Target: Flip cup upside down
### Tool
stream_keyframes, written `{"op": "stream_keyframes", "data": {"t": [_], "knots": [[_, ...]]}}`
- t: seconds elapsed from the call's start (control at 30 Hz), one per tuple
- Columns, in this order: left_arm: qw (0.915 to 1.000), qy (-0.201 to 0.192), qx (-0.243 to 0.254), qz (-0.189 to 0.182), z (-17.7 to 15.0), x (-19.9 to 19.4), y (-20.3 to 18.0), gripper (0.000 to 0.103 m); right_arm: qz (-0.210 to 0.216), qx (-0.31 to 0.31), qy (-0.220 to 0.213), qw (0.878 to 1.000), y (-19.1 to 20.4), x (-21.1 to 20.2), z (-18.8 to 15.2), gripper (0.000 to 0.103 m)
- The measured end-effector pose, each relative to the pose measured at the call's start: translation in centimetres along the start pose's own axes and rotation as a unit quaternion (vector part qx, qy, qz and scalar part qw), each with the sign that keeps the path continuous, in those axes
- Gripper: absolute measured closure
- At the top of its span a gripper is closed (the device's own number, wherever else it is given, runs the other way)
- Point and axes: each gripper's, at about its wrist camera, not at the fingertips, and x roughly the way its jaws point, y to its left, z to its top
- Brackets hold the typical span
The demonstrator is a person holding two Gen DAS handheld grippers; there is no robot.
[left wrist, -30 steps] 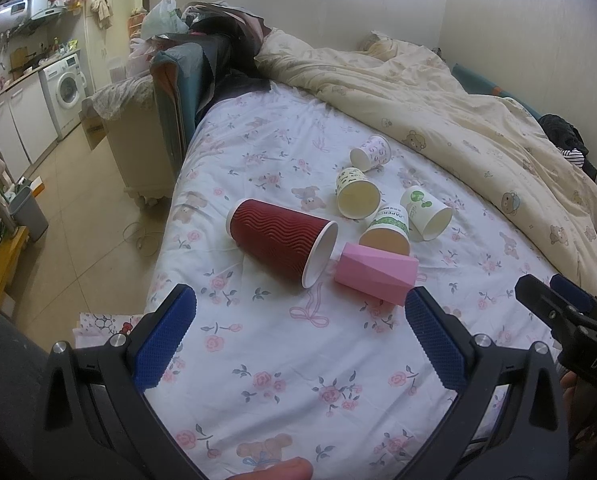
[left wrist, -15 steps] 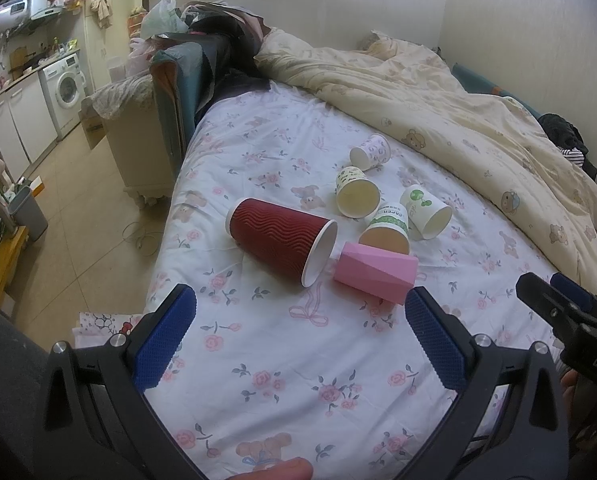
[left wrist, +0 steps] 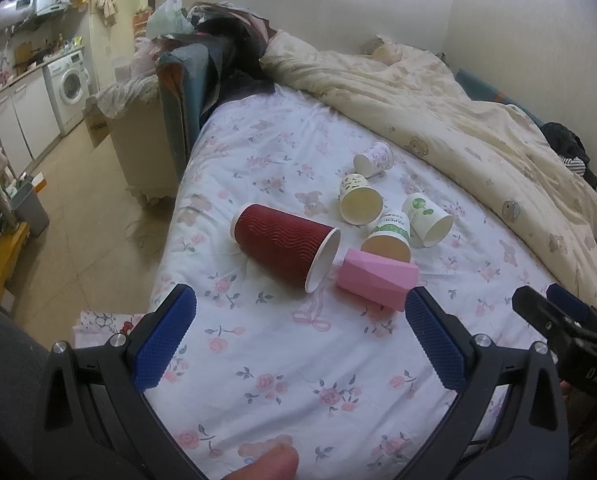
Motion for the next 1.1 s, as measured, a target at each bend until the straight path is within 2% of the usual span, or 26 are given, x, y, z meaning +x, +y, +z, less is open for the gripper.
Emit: {"op": "stream_keyframes", "data": {"t": [0.23, 0.3, 0.4, 0.67, 0.87, 1.03, 1.1], "knots": [[0.9999, 0.014, -0.003, -0.001, 0.5, 0.3, 0.3, 0.0, 0.002, -0.005, 0.008, 1.0, 0.4, 0.3, 0.3, 0.001], [0.9996, 0.027, -0.007, 0.007, 0.8, 0.4, 0.3, 0.0, 0.006, -0.006, 0.011, 1.0, 0.4, 0.4, 0.5, 0.001], [0.9989, 0.044, -0.017, 0.001, 1.2, 0.5, 0.6, 0.0, 0.009, -0.002, 0.018, 1.0, 0.3, 0.8, 1.0, 0.001], [0.9977, 0.056, -0.033, 0.017, 4.4, 1.1, 2.8, 0.0, 0.019, -0.037, 0.031, 0.999, 2.1, 2.6, 3.4, 0.001], [0.9953, 0.079, -0.034, 0.044, 6.9, 2.9, 5.3, 0.0, 0.049, -0.092, 0.065, 0.992, 4.7, 5.2, 6.1, 0.001], [0.9916, 0.109, -0.042, 0.056, 8.4, 5.0, 7.2, 0.0, 0.089, -0.127, 0.128, 0.979, 7.1, 8.5, 8.3, 0.001], [0.9897, 0.119, -0.054, 0.057, 8.7, 5.9, 8.2, 0.0, 0.097, -0.151, 0.163, 0.97, 8.4, 10.4, 9.1, 0.001]]}}
